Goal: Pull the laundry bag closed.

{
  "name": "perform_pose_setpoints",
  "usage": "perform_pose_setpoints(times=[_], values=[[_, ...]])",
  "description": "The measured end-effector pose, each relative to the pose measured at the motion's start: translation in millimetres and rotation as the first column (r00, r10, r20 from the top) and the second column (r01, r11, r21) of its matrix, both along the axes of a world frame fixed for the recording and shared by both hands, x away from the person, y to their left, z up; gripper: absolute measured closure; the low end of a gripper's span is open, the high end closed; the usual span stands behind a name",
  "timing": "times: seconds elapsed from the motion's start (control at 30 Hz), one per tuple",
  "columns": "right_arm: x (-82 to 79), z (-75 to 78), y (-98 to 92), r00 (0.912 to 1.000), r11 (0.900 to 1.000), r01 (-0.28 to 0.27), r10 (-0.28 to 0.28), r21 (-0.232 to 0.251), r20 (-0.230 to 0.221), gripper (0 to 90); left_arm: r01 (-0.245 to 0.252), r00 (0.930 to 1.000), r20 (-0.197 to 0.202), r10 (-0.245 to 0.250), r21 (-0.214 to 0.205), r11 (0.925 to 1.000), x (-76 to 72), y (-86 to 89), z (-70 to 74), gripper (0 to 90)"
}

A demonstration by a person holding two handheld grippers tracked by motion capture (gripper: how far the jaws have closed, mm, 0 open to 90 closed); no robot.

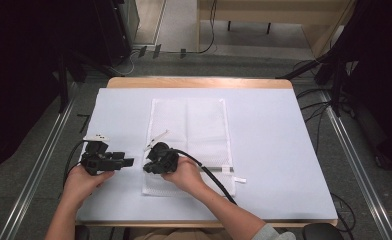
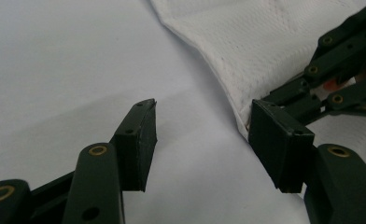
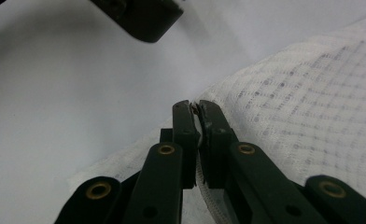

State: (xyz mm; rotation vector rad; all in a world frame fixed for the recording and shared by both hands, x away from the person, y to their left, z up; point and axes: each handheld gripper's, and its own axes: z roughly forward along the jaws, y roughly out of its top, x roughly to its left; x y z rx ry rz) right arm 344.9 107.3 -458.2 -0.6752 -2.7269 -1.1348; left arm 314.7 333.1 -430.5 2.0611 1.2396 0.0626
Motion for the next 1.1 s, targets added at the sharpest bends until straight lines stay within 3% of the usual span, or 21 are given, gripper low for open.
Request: perform_pose_setpoints(times=[0.37,0.67,0.83,1.1], values=[[2.7,17.3,-7.6,0.9988,0.9995,0.002,-0.004,0.032,0.048,87.6,0.08,0.9968,0.006,-0.08,-0.015,0.9967,-3.0,-8.6,0.0,48.8],[3.0,27.8,-9.8,0.9983,0.9982,0.001,-0.004,0.06,0.058,87.6,0.176,0.9843,-0.016,-0.176,-0.013,0.9844,-3.5,-23.7,-2.6,50.4],[1.4,31.2,-11.4,0.9981,0.9975,-0.022,0.018,0.068,0.06,87.6,0.201,0.9771,-0.066,-0.202,-0.019,0.9793,-1.2,-31.5,-5.3,60.1],[1.6,33.5,-13.7,0.9974,0.9947,-0.062,0.059,0.082,0.04,87.6,0.237,0.9704,-0.053,-0.236,0.013,0.9715,-1.5,-37.8,-5.3,74.3]])
